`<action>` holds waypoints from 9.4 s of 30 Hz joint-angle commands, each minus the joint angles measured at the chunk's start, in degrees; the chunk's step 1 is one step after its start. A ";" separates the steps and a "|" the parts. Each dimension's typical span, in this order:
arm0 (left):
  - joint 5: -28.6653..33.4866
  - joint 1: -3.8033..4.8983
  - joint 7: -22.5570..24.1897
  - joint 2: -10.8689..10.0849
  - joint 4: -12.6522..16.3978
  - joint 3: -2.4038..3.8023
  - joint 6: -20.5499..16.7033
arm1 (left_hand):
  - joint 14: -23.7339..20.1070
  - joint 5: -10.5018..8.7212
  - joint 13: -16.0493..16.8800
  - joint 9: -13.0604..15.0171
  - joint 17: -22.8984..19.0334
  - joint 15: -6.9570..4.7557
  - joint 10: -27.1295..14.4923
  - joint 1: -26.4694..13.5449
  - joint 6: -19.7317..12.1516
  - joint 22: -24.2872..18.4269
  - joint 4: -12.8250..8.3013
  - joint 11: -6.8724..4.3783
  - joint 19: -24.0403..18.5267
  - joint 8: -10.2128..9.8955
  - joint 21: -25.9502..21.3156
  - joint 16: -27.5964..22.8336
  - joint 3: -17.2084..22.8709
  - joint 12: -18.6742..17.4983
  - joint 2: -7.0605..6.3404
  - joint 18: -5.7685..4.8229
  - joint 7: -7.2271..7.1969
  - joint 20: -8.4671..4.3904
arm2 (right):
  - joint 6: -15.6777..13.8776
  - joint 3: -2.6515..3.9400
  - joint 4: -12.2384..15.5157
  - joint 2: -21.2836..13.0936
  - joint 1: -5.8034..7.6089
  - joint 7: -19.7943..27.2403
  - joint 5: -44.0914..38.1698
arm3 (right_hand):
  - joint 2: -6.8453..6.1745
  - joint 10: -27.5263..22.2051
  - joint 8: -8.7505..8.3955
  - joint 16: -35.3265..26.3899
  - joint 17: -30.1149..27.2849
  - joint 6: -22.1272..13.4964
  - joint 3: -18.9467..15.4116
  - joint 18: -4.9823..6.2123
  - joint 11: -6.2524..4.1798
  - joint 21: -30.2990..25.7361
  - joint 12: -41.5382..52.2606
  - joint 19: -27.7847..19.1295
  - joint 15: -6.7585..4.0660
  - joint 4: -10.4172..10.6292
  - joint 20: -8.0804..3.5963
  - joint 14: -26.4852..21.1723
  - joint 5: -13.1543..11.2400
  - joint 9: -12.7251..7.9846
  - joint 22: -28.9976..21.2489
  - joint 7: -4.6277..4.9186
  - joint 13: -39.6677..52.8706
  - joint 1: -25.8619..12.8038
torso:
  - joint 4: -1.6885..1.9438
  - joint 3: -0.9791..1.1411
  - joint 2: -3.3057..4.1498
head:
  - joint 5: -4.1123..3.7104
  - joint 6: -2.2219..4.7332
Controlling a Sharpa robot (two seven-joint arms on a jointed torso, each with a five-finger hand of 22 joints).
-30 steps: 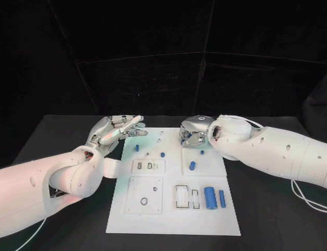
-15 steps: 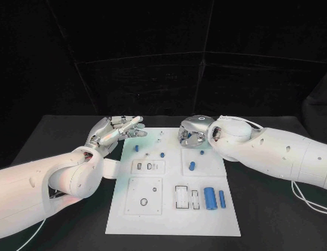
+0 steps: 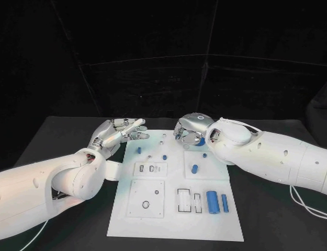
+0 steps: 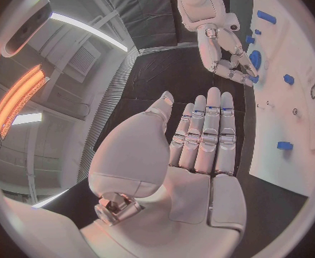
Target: Assemble the parts on the task board
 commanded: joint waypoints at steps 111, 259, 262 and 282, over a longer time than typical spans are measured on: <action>0.57 0.52 -1.59 0.17 -1.60 0.02 3.53 | -0.10 0.04 -0.26 -0.12 0.56 -0.09 -0.15 -0.05 0.11 -0.45 -1.06 0.16 0.35 -0.46 -0.47 -0.55 0.78 -0.75 0.41 0.39 0.23 0.39 | 7.50 2.13 2.20 -8.20 0.28 -11.08 11.95 | -8.79 0.32 1.28 11.72 17.83 -9.87 -24.12 -3.54 -1.35 12.86 53.42 3.92 -0.55 27.16 -0.27 3.00 8.70 0.19 17.40 -0.17 48.55 3.62 | -1.37 0.57 0.80 | 0.54 0.21; 0.56 0.69 -2.22 -0.45 -3.14 0.02 4.00 | -0.11 0.07 -0.44 -0.14 0.99 -0.12 -0.11 0.46 0.15 -0.76 -2.09 0.13 0.56 -0.70 -0.78 -0.85 1.72 -1.09 0.58 0.39 0.23 0.37 | -3.01 1.63 10.26 -14.82 -1.51 8.24 27.04 | -4.25 8.54 0.23 15.32 27.19 -7.89 -27.37 -5.13 -0.91 18.44 70.28 6.12 0.11 20.97 0.61 4.20 6.08 0.08 27.19 0.15 70.56 8.21 | -3.14 0.99 0.26 | 0.07 0.21; 0.56 0.69 -2.25 -0.09 -3.43 0.02 4.11 | -0.11 0.08 -0.47 -0.14 1.05 -0.13 -0.10 0.56 0.16 -0.80 -2.24 0.11 0.59 -0.73 -0.82 -0.89 1.89 -1.14 0.63 0.40 0.21 0.36 | -3.35 1.62 9.47 -17.13 -1.55 9.87 29.06 | -4.38 8.46 0.16 15.29 27.22 -8.00 -27.44 -5.13 -0.92 18.40 70.09 6.10 0.09 20.44 0.58 4.21 6.83 0.06 27.16 0.15 70.41 8.71 | -3.17 1.16 0.36 | 0.01 0.54; 0.57 0.67 -2.45 0.81 -4.75 0.00 4.28 | -0.09 0.09 -0.52 -0.15 1.17 -0.16 -0.06 0.76 0.19 -0.88 -2.57 0.08 0.66 -0.79 -0.90 -0.97 2.30 -1.24 0.74 0.40 0.17 0.34 | -1.41 1.60 3.78 -18.13 -3.58 11.94 30.39 | -4.35 8.31 -0.01 15.45 27.66 -8.44 -27.55 -5.13 -0.87 18.38 69.76 6.13 0.12 19.77 0.53 4.33 7.86 0.00 27.16 0.24 70.17 9.25 | -3.06 1.25 0.45 | -0.33 -0.19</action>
